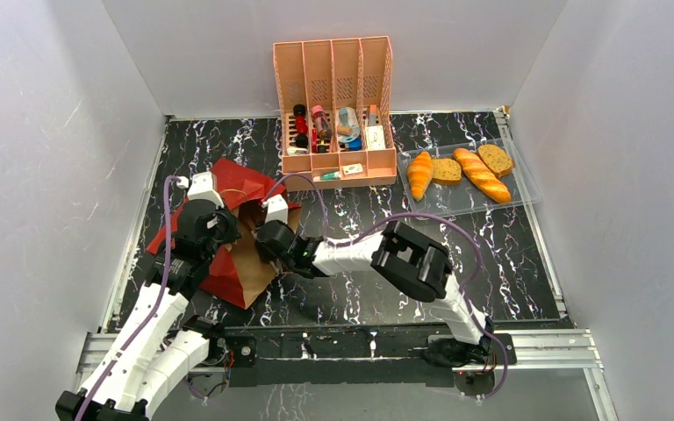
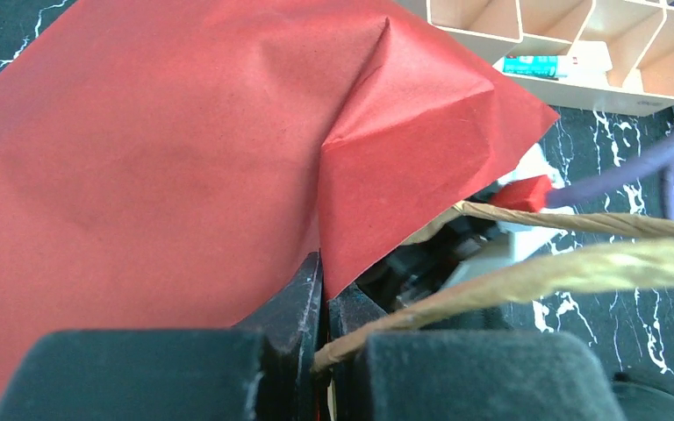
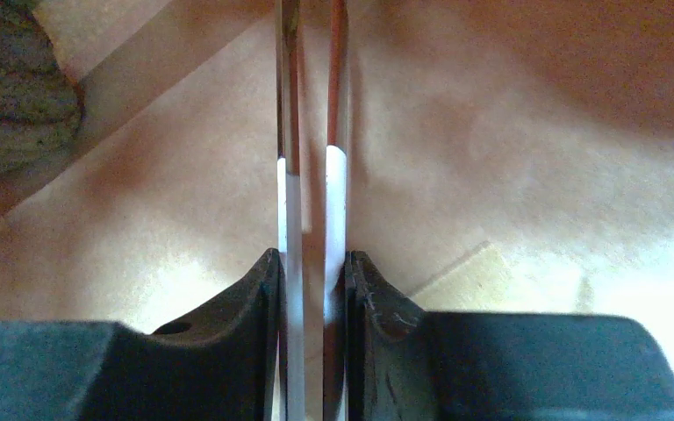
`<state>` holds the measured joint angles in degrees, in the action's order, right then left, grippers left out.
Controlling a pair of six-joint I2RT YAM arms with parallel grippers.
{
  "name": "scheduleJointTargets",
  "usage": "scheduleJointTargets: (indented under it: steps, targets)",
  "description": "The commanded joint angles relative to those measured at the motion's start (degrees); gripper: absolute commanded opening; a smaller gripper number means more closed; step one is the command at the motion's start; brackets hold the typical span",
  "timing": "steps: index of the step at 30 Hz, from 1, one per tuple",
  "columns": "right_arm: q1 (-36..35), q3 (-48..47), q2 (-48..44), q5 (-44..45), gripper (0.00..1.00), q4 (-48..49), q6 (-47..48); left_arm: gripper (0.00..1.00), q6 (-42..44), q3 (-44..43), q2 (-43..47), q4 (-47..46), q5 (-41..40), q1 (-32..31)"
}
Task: Take the fake bread out of the paper bag
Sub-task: Take out the fake bread from the paper bag.
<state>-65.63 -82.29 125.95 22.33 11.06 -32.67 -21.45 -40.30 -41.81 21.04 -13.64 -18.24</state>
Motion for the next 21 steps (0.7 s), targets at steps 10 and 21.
scheduleJointTargets:
  steps: [10, 21]
  targets:
    - [-3.63, 7.51, -14.66, 1.32, 0.00, -5.27, -3.45, 0.00, 0.52, -1.59, -0.66, 0.62, -4.46, -0.13]
    - [-13.00, 17.02, -27.83, 6.70, 0.00, -13.79, -7.72, 0.00, 1.29, -1.29, -3.16, -3.50, -7.04, -0.13]
